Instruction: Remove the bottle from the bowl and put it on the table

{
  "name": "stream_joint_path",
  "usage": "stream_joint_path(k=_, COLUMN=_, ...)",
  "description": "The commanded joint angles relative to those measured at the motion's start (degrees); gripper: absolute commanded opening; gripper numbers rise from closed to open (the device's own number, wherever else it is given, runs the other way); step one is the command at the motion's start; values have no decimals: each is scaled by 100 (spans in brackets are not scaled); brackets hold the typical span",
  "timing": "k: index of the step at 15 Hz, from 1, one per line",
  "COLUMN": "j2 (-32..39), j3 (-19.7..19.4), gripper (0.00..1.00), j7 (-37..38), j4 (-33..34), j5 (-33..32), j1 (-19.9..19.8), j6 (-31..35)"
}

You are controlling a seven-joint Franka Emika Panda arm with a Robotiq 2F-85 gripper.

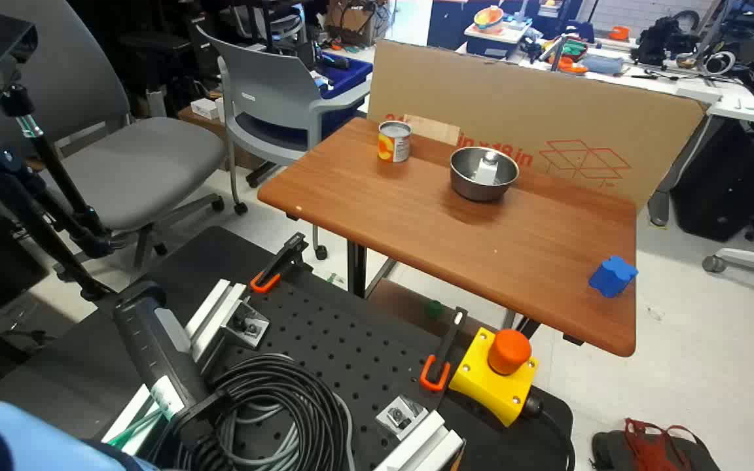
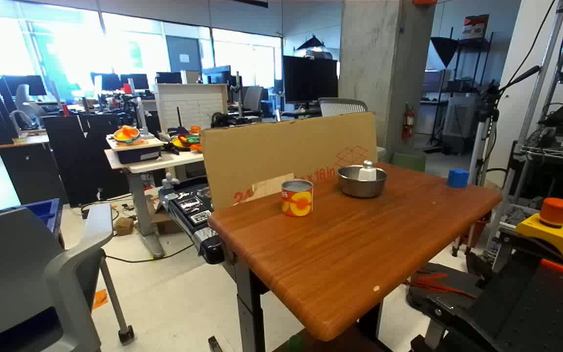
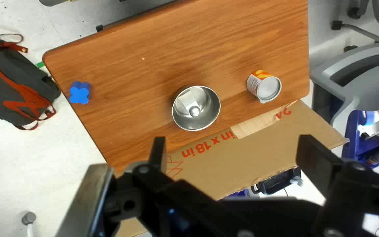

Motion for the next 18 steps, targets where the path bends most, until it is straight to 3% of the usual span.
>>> stream_joint_path(k=1, j2=19, j3=111, gripper=100, j7=-50, j4=20, j5=59, j1=-139, j6=-22)
stream_joint_path(k=6, j2=18, j3=111, gripper=100, j7=-50, j4=26, j5=59, j1=-139, j6=-22)
stream_joint_path(k=8, j2=331, j3=304, gripper=100, j7=278, j4=142, j5=-155, j1=-180, j6=122)
stream_joint_path(k=14, j2=1706, j3=733, gripper=100, j7=939, j4=666, j5=-898, j1=-180, j6=500)
stream_joint_path(k=18, j2=2835, j3=801, gripper=100, j7=987, j4=1358, j5=-1359, j1=-111, j6=150)
